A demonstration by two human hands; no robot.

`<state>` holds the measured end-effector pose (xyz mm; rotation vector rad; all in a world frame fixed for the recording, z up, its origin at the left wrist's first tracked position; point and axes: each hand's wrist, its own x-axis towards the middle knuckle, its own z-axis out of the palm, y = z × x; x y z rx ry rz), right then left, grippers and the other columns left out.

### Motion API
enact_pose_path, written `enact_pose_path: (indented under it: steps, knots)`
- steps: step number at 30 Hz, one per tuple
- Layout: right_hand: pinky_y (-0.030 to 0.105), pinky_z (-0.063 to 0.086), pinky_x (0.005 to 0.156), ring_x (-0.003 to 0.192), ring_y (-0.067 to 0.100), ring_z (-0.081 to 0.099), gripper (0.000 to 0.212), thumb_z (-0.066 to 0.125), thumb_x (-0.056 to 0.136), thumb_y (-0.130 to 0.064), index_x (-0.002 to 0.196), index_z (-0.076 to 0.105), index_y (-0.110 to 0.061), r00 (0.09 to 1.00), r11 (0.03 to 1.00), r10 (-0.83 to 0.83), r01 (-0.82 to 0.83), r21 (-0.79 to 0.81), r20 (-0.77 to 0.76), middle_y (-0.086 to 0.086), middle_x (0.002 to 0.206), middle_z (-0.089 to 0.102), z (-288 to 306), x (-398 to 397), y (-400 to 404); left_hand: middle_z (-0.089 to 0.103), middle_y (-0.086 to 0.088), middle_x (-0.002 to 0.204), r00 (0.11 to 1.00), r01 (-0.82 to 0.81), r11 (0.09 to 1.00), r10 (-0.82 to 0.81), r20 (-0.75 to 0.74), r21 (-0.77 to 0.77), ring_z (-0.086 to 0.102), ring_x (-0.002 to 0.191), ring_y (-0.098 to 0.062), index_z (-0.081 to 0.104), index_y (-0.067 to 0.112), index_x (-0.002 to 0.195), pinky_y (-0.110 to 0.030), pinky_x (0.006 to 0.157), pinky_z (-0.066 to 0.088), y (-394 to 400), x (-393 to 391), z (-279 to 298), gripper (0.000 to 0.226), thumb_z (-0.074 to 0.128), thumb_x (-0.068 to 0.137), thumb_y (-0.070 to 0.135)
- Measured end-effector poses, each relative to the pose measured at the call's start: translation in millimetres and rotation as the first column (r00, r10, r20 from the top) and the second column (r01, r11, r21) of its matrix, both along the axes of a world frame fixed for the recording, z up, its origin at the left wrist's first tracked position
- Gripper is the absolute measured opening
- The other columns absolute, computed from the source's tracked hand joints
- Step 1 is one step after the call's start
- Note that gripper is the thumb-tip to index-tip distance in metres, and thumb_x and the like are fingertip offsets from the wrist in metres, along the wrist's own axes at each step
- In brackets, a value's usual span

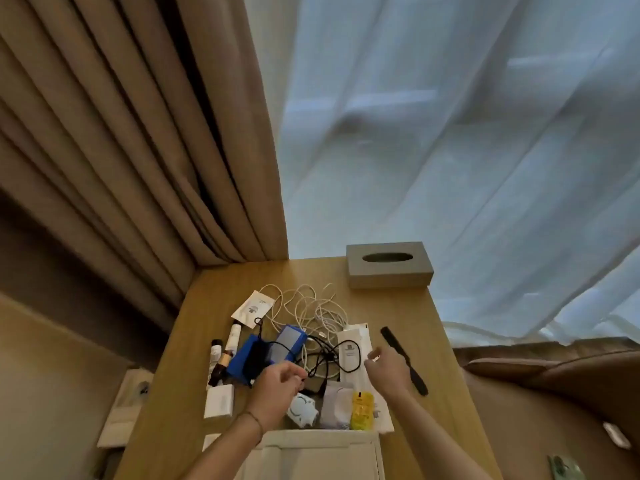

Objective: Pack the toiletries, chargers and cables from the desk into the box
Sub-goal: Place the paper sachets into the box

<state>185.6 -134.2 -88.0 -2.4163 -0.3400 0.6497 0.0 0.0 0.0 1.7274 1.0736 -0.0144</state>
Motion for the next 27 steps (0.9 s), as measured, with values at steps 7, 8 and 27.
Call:
enact_pose_path:
  steps: [7,8,27]
  knots:
    - [0.026,0.048,0.05,0.065,0.015,0.066,0.021,0.077,0.079,-0.038,0.075,0.067,-0.02,0.993,0.969,0.116,-0.118,-0.217,-0.022,-0.003,0.071,0.069,-12,4,8,0.074,-0.003,0.088,1.0,-0.02,1.0,0.02,-0.01,0.003,0.069,0.086,-0.016,0.072,0.021,0.09,-0.024,0.069,0.052,6,14,-7,0.023,0.056,0.095,0.006]
    - [0.026,0.045,0.049,0.064,0.016,0.067,0.022,0.078,0.079,-0.038,0.075,0.069,-0.018,0.989,0.962,0.146,-0.146,-0.229,-0.018,-0.002,0.071,0.07,-13,4,9,0.074,-0.002,0.088,1.0,-0.011,1.0,0.011,-0.016,0.006,0.069,0.086,-0.016,0.072,0.022,0.09,-0.024,0.069,0.052,5,15,-5,0.022,0.056,0.095,0.007]
    - [0.039,0.048,0.06,0.069,0.03,0.063,0.014,0.061,0.085,-0.008,0.077,0.051,-0.004,0.918,0.828,-0.312,0.39,0.404,-0.247,0.023,0.086,0.067,10,40,-61,0.069,0.001,0.093,0.933,0.312,0.939,-0.273,-0.235,0.147,0.067,0.088,-0.021,0.07,0.026,0.093,-0.033,0.075,0.057,-58,107,-49,0.022,0.051,0.094,0.015]
